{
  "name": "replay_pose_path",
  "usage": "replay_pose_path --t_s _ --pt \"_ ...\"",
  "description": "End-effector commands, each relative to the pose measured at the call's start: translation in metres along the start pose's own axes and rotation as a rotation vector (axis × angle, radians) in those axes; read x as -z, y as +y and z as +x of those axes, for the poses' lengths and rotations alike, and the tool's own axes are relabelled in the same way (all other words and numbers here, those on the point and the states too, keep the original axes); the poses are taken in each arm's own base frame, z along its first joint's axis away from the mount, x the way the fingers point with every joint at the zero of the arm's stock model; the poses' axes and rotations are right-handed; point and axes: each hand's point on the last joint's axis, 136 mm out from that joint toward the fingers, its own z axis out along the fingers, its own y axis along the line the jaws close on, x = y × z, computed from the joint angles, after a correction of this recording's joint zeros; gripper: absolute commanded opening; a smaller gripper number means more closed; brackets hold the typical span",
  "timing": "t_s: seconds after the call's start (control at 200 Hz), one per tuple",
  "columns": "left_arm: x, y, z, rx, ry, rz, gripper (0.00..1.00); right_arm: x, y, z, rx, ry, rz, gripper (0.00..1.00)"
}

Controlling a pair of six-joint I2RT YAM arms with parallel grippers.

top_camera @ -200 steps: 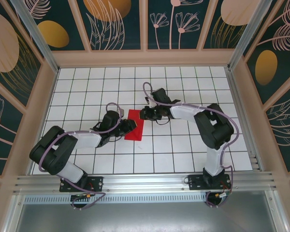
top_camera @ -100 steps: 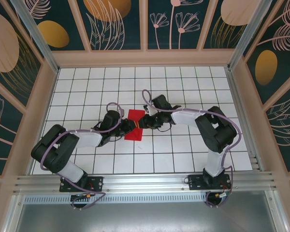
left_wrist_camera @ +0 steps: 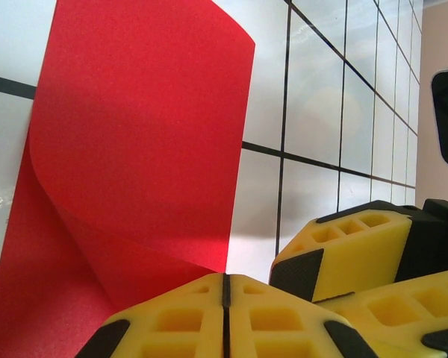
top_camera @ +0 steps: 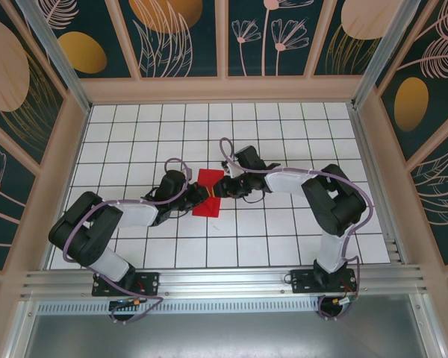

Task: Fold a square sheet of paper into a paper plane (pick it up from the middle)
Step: Fold the triangle a second time at the center of the table.

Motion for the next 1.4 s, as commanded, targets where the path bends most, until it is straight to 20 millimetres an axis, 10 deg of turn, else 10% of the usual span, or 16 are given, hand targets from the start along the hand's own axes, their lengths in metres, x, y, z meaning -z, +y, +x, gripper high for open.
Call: replay_pose_path --t_s 0.0,0.906,1.396 --pt "-0.004 0.000 -0.003 -0.002 -0.004 -0.015 0.07 0.006 0.009 -0.007 0.035 -0.030 -0.025 0.35" --pt "-0.003 -0.002 -0.005 -0.013 -0.005 -0.022 0.03 -0.010 -0.005 -0.001 0.020 0.010 0.035 0.40" --pt "0.001 -0.013 -0.006 -0.022 -0.007 0.018 0.09 -0.012 -0.013 -0.010 0.029 -0.013 0.083 0.08"
